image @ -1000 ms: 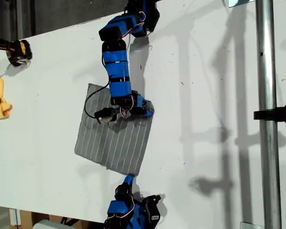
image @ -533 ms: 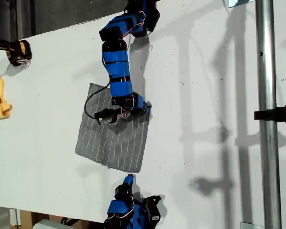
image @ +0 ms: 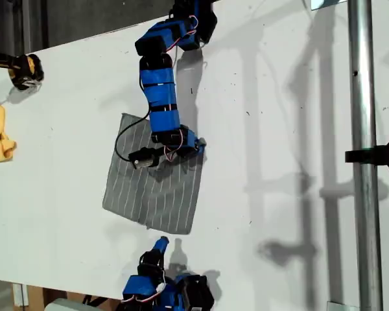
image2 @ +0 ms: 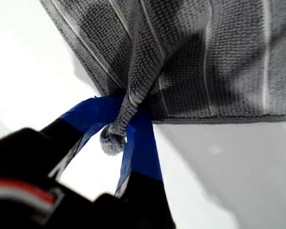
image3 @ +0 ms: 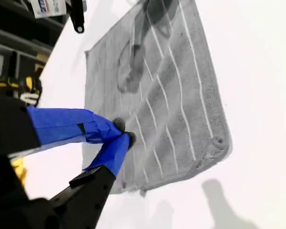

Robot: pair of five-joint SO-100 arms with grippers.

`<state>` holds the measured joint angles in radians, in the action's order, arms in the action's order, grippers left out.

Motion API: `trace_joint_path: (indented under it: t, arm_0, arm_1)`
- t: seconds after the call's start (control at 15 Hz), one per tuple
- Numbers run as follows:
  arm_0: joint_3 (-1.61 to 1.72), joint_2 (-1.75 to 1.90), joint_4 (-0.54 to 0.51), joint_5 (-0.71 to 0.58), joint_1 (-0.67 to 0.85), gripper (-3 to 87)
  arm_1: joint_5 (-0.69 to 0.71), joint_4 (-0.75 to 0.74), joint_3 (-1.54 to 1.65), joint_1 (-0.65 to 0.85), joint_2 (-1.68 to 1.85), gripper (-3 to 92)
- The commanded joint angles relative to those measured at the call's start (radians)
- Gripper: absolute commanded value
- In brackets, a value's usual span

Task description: Grasp corners of a towel and fold twice.

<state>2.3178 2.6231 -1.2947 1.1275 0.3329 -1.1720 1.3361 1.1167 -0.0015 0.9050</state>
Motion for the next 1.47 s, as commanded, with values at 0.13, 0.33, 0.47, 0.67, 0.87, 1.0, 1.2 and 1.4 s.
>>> trace_joint_path:
  t: [0.13,0.33,0.47,0.67,0.87,1.0,1.2,1.4]
  arm_0:
    - [-0.391,-0.348,-0.155,-0.259,-0.02,-1.6]
    - [-0.52,-0.578,-0.302,-0.291,-0.026,14.6]
    - [-0.575,-0.68,-0.321,-0.321,-0.084,36.1]
    - [-0.643,-0.79,-0.337,-0.388,-0.129,41.0]
    - [-0.618,-0.77,-0.337,-0.373,-0.098,41.1]
    - [-0.578,-0.752,-0.341,-0.36,-0.063,40.3]
    - [-0.436,-0.693,-0.296,-0.33,0.034,36.3]
    - [-0.291,-0.701,-0.192,-0.313,0.061,36.3]
  arm_1:
    - [0.0,-0.012,-0.018,-0.028,0.048,-0.2]
    - [-0.011,-0.017,-0.011,-0.035,0.051,-0.2]
    - [-0.012,-0.028,-0.008,-0.04,0.051,-0.2]
    - [-0.012,-0.029,-0.003,-0.044,0.054,-0.2]
    - [-0.015,-0.04,0.026,-0.046,0.072,-0.2]
    - [-0.015,-0.043,0.031,-0.046,0.074,-0.2]
    - [-0.015,-0.051,0.032,-0.048,0.075,-0.2]
    - [-0.015,-0.052,0.037,-0.051,0.077,-0.2]
